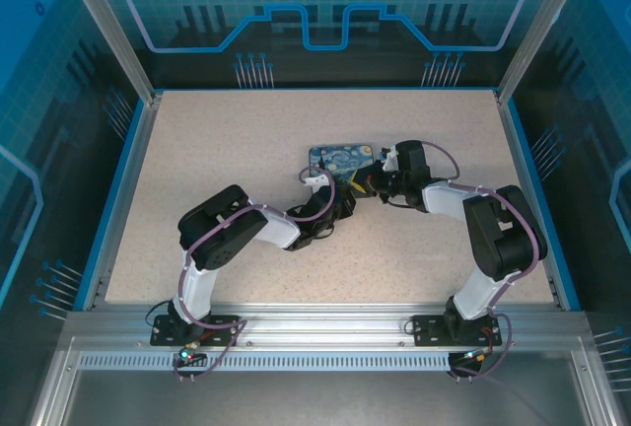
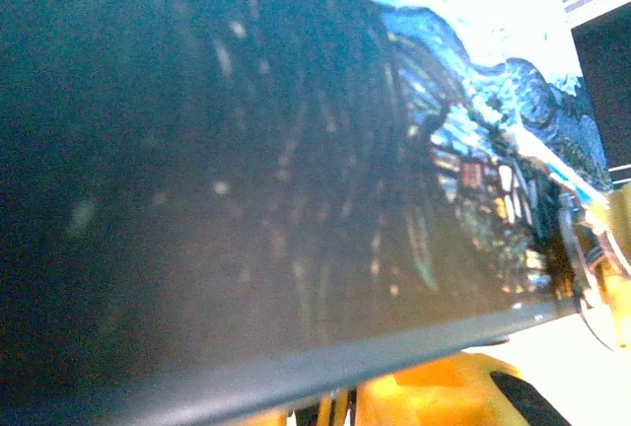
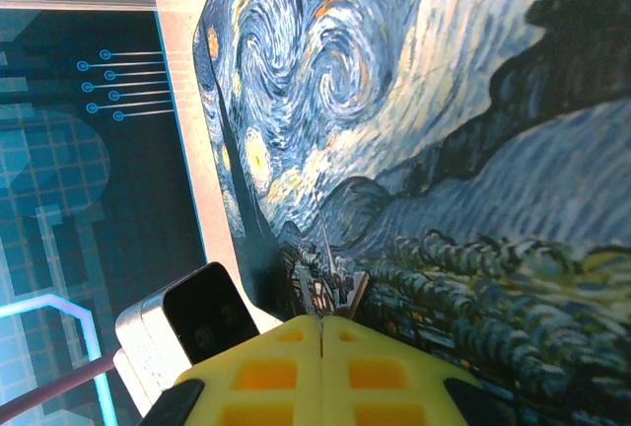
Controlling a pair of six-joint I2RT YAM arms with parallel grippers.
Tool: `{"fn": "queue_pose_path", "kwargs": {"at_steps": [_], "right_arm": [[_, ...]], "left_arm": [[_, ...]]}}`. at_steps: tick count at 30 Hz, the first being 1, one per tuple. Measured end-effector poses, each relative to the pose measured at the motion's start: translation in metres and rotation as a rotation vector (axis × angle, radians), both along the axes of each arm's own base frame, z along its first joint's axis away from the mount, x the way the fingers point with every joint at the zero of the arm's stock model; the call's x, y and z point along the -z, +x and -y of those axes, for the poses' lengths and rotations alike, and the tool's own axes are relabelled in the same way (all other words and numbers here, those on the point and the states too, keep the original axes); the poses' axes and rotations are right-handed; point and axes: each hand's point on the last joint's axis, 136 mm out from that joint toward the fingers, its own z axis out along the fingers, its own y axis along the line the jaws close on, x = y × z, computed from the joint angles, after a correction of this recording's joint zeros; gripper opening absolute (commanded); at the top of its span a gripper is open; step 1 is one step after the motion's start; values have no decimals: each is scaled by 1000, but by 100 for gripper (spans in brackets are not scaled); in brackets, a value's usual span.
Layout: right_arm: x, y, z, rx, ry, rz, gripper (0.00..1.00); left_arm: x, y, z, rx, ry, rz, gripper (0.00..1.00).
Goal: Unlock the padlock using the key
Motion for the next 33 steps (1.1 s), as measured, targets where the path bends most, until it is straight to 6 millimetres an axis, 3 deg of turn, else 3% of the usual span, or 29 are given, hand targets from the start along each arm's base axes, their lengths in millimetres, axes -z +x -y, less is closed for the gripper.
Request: {"fn": "queue_pose_path", "kwargs": {"at_steps": [7,14,23,33], "right_arm": [[0,0,0,0,0,-1,0],[0,0,-2,-8,8,2,0],[-2,0,-3,-22,23,0,0],[-24,4,-9,-63,76,42,0]], "left_arm": [[-3,1,1,8,1,8,0],[-6,-2,-3,65,-54,-9,0],[-18,-8,-11,174,-282,-54,0],[-32,-13,-17,183,-444,-71,0]]}}
